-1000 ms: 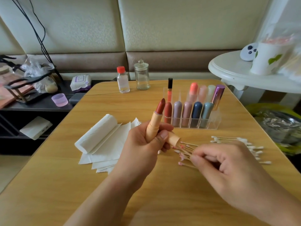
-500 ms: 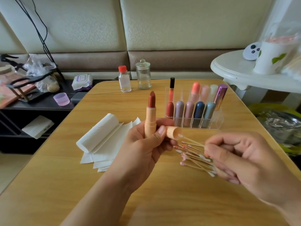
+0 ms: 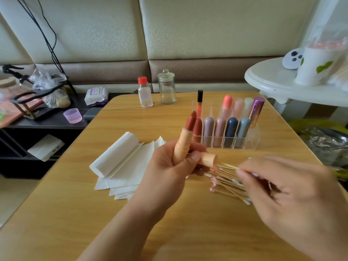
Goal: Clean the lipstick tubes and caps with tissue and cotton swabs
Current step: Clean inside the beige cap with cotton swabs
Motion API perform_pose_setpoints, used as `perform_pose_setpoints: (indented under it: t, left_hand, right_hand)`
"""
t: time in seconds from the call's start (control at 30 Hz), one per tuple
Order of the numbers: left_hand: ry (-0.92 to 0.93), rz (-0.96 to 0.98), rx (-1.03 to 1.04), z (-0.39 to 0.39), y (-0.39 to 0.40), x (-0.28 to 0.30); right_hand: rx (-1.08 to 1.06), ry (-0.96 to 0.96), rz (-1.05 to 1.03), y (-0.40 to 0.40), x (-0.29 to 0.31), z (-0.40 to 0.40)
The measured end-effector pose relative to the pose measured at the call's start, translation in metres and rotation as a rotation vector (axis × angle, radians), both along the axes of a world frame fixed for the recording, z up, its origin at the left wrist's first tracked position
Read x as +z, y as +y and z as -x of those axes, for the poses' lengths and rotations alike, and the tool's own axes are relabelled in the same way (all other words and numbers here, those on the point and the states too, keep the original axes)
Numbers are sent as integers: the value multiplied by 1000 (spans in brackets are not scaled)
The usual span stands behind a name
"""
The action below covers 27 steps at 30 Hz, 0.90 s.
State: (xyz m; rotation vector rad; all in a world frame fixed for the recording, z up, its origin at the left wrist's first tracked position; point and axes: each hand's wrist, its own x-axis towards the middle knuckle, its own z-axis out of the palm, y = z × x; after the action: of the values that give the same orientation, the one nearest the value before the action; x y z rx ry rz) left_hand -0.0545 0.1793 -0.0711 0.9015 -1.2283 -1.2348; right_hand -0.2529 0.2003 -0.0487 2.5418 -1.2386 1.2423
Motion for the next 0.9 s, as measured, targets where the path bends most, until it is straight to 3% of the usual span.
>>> perform_pose_setpoints:
  t: [0.1,0.77,0.9]
  left_hand:
    - [-171,64,-21,4,2,-2]
    - [-177,59,-49,5,4,-2]
    - [-207,49,-46,7,4,-3]
  right_hand:
    - [102,-20,-136,-2,1,-5]
    - [156,-236,-349,-6,-10,-6]
    - [117,-175,-396,-8,-12,-4]
